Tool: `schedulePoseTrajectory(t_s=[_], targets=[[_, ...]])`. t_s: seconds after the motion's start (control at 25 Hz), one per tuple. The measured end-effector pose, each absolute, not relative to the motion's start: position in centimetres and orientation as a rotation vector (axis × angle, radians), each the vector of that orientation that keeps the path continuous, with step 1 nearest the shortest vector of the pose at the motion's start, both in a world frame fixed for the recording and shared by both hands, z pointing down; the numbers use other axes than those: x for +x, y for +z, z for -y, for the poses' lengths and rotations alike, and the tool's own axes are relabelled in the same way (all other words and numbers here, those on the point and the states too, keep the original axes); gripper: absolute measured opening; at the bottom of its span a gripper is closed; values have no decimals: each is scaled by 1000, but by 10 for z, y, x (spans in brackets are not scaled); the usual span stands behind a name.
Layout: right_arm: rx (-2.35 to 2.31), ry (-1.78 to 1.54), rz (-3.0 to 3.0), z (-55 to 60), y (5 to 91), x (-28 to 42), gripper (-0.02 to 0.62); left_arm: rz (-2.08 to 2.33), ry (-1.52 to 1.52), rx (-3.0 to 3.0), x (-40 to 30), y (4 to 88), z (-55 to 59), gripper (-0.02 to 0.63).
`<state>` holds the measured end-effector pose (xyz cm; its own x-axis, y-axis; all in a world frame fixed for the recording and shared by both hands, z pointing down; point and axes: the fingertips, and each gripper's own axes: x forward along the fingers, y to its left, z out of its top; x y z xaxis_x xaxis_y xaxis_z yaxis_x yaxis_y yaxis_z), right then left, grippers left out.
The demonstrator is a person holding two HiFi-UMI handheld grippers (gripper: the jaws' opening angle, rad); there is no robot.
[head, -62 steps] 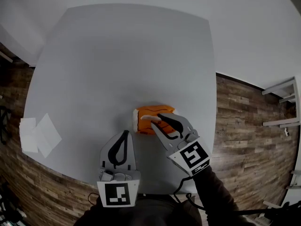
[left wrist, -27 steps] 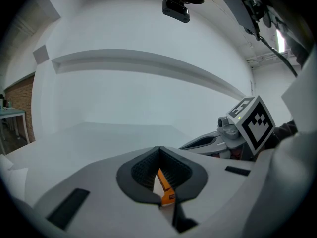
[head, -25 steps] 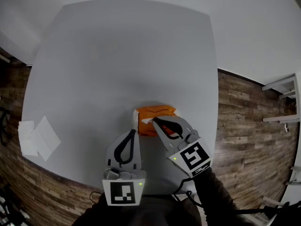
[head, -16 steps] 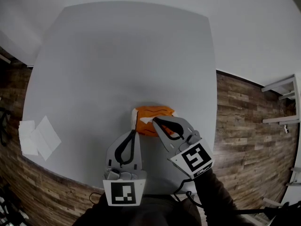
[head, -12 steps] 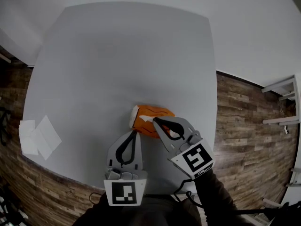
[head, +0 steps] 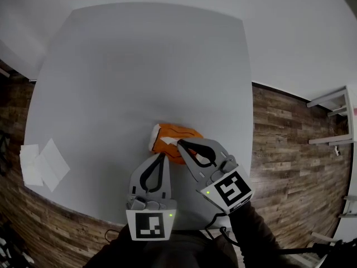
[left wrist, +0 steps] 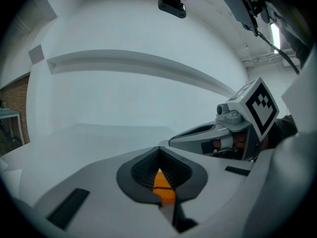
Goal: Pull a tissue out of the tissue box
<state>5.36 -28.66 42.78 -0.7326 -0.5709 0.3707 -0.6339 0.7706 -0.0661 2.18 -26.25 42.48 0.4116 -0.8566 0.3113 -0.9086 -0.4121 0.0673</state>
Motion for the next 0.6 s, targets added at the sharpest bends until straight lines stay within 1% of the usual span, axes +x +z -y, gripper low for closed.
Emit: schedulePoseTrajectory(t_s=[0.32,0.6], targets=[[906,281,2646,284,426,51,2,1479,390,2403,35,474,271,0],[908,292,2673,282,418,50,2,1440,462,2385,39,501,270,0]])
